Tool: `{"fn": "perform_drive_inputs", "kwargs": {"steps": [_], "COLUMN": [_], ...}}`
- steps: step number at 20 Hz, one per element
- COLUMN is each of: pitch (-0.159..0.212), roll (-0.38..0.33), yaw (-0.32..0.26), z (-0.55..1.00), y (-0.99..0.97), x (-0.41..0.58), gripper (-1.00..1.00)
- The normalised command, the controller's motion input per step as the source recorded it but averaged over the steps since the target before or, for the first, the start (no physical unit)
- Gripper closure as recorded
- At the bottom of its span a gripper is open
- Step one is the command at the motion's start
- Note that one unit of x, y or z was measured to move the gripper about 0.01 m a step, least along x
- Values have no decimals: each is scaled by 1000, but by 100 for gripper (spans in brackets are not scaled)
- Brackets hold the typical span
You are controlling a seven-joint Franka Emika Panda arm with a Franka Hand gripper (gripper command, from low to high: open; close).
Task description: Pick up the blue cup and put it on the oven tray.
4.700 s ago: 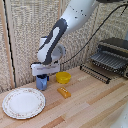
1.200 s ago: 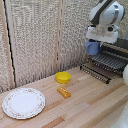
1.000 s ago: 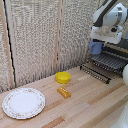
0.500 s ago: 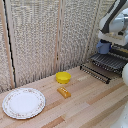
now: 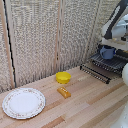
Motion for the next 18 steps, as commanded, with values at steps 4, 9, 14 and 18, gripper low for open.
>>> {"fn": "perform_drive_inputs", "kwargs": {"steps": [4,9,14,18], "pitch": [111,51,13,24], "roll": [-2,1,2,-2], "yaw": [-4,-11,-13,-20], "z": [-114,290,717,855], "y": [-69,-170,-234,-156], "x": [13,35,26,26], "gripper": [100,-100,-100,-100]}}
